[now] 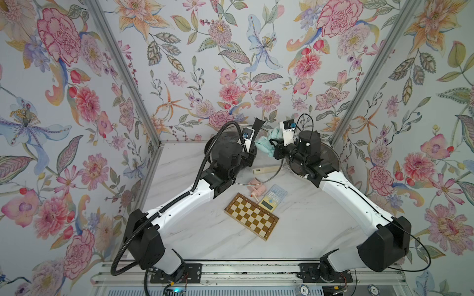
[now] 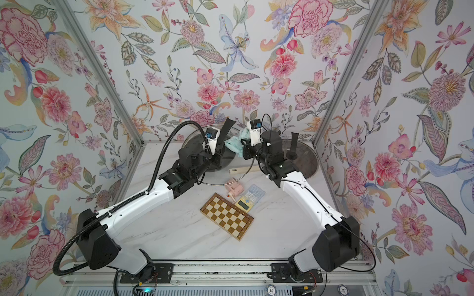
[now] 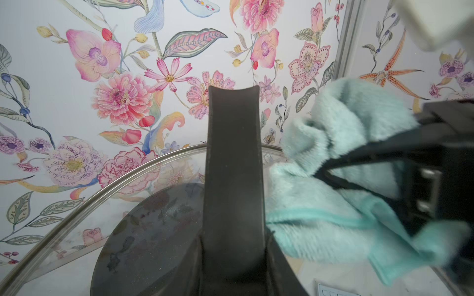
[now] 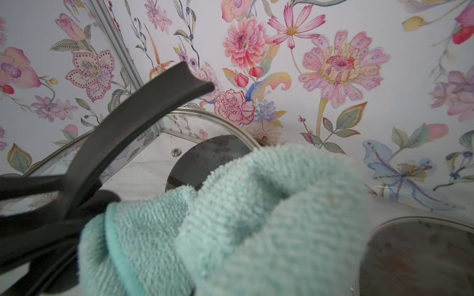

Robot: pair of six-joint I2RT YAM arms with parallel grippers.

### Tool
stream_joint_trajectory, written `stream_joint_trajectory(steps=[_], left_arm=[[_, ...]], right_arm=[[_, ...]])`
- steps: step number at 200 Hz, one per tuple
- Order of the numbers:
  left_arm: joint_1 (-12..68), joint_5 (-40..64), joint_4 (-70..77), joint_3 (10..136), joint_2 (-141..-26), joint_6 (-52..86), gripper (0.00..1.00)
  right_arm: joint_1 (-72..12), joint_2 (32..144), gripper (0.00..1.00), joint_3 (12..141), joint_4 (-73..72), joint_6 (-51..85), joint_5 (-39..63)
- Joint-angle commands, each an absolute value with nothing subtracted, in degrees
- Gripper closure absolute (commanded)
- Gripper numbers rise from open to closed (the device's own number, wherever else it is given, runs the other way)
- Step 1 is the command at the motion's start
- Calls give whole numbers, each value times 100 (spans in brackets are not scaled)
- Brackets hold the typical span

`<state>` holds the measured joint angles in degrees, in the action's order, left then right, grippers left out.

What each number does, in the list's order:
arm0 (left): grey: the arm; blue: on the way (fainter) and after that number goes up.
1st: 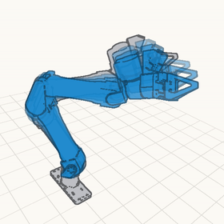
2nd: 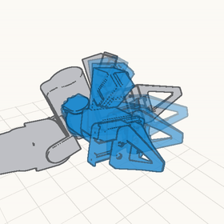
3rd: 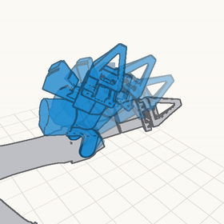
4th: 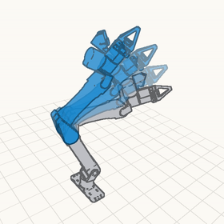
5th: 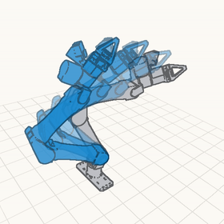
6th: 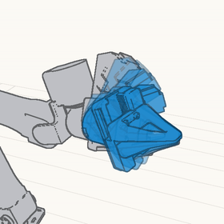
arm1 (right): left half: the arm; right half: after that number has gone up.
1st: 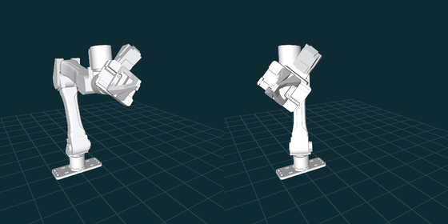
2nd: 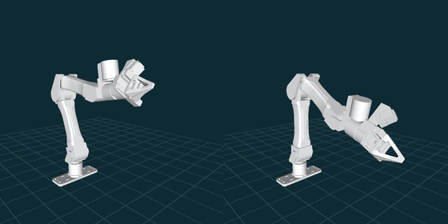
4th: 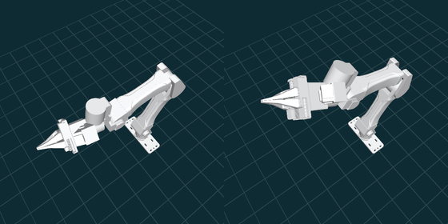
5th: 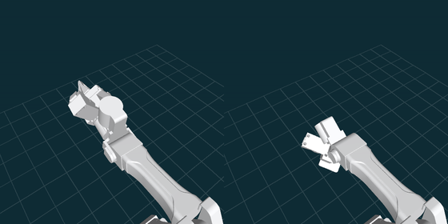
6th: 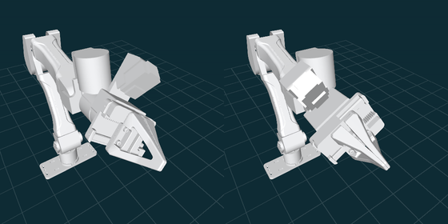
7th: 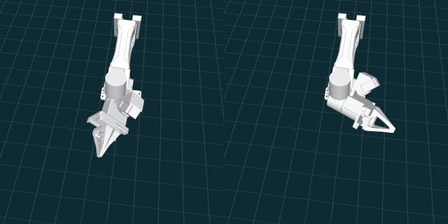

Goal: Wipe the pot lid with a cloth
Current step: Wipe the pot lid.

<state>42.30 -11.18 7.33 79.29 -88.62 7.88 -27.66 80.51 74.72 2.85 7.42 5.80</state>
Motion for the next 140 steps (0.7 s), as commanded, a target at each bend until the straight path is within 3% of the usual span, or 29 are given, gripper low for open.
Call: stream_joint_trajectory(steps=[1, 45, 72, 103, 140], left_arm=[[4085, -1219, 2420, 8721, -8891, 868, 100], [4069, -966, 2444, 9075, -9323, 983, 100], [4069, -940, 2442, 9011, -9252, 998, 100], [4068, -817, 2512, 8642, -8903, 884, 100], [4068, -468, 2511, 8298, -8487, 807, 100]], right_arm=[[-3119, 7781, 100, 6994, 907, 1088, 264], [-4163, 7755, 100, 7001, 786, 1319, 477], [-4292, 8059, 100, 7292, 527, 1342, 545], [-3757, 8002, 100, 7125, 545, 1199, 500], [-2358, 8213, 100, 7098, 534, 1076, 955]])
